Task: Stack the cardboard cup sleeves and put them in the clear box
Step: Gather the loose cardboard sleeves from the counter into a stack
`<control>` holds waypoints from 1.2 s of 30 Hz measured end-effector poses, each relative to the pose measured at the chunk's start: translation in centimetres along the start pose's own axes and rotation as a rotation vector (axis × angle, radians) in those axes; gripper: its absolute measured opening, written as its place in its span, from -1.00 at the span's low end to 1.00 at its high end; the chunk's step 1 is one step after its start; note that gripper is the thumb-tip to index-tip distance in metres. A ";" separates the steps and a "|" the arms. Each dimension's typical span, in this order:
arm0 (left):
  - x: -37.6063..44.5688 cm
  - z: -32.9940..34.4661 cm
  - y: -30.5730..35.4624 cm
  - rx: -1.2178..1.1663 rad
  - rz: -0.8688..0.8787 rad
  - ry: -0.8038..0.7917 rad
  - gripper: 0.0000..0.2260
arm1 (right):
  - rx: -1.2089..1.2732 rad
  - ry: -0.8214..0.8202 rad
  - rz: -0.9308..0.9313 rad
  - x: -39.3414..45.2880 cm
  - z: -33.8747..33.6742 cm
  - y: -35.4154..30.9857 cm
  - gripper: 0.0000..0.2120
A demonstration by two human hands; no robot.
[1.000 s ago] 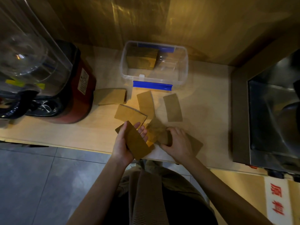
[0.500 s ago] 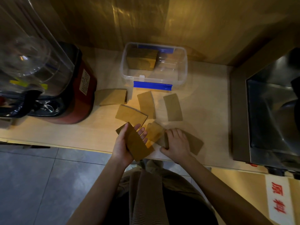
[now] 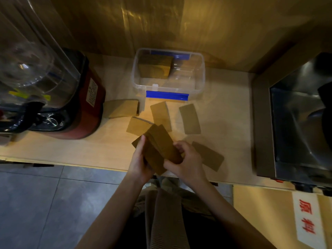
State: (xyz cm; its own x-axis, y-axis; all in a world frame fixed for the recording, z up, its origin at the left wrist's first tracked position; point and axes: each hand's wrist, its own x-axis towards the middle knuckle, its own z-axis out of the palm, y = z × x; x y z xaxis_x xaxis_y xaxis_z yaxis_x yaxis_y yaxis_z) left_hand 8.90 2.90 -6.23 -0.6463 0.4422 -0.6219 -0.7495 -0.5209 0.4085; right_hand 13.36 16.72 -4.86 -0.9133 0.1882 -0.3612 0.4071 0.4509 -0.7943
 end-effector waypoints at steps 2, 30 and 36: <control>0.2 0.5 0.0 -0.016 -0.004 -0.031 -0.41 | -0.058 -0.028 -0.019 -0.5 0.2 -0.6 -0.46; 2.4 2.8 -2.4 -0.034 -0.238 0.020 -0.65 | -0.510 -0.029 0.182 0.6 -5.5 12.5 -0.28; 2.6 2.6 -2.3 -0.014 -0.261 0.047 -0.64 | -0.685 0.029 0.068 0.6 -5.9 12.8 -0.52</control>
State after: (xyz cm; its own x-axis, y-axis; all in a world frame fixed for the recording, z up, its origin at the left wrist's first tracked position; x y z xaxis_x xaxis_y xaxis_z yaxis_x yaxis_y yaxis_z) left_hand 8.55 7.16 -7.05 -0.4234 0.5286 -0.7357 -0.8878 -0.4037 0.2209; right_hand 17.93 27.74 -12.31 -0.8900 0.2545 -0.3784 0.3717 0.8855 -0.2787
